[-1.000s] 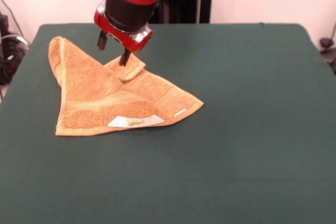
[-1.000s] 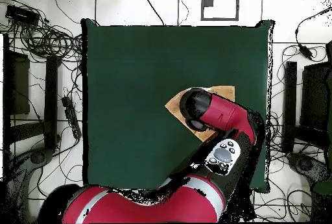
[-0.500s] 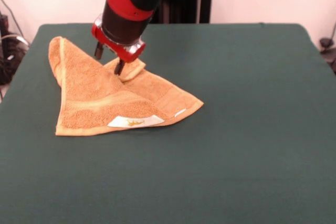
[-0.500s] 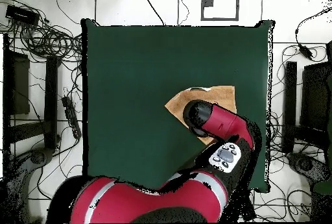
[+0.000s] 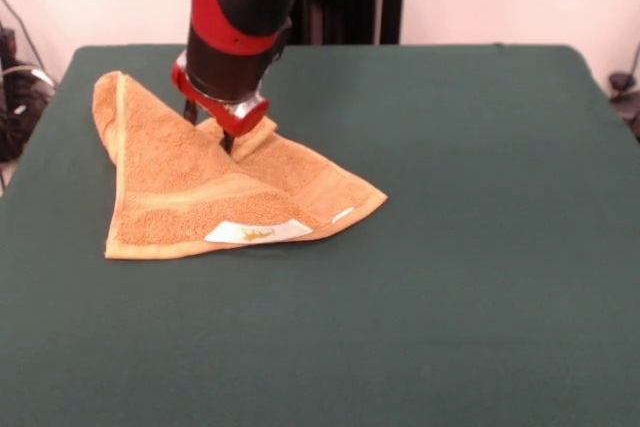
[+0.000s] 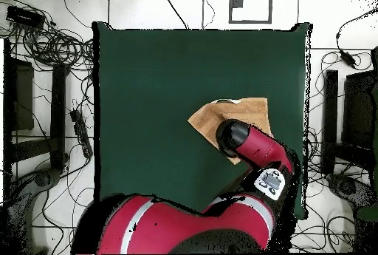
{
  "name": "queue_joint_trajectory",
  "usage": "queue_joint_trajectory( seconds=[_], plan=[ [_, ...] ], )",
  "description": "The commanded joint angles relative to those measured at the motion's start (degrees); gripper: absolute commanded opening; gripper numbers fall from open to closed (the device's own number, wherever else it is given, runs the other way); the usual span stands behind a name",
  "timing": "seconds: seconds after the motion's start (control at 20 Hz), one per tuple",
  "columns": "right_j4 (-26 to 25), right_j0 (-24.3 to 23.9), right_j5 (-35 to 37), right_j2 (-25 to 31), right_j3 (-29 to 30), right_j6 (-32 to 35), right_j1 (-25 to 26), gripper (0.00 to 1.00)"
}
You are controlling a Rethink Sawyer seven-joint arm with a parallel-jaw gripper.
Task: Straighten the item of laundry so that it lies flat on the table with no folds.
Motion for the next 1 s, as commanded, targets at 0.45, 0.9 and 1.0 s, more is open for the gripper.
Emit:
queue_joint_trajectory(
  seconds=[0.45, 0.9, 1.0],
  plan=[
    [-1.6, 2.8, 18.7, 1.7, 7.0, 13.4, 2.7, 1.0],
    [-3.6, 1.9, 19.9, 0.9, 8.1, 11.3, 2.1, 1.0],
    [-2.6, 0.9, 15.0, 2.8, 8.1, 11.4, 3.5, 1.0]
  ],
)
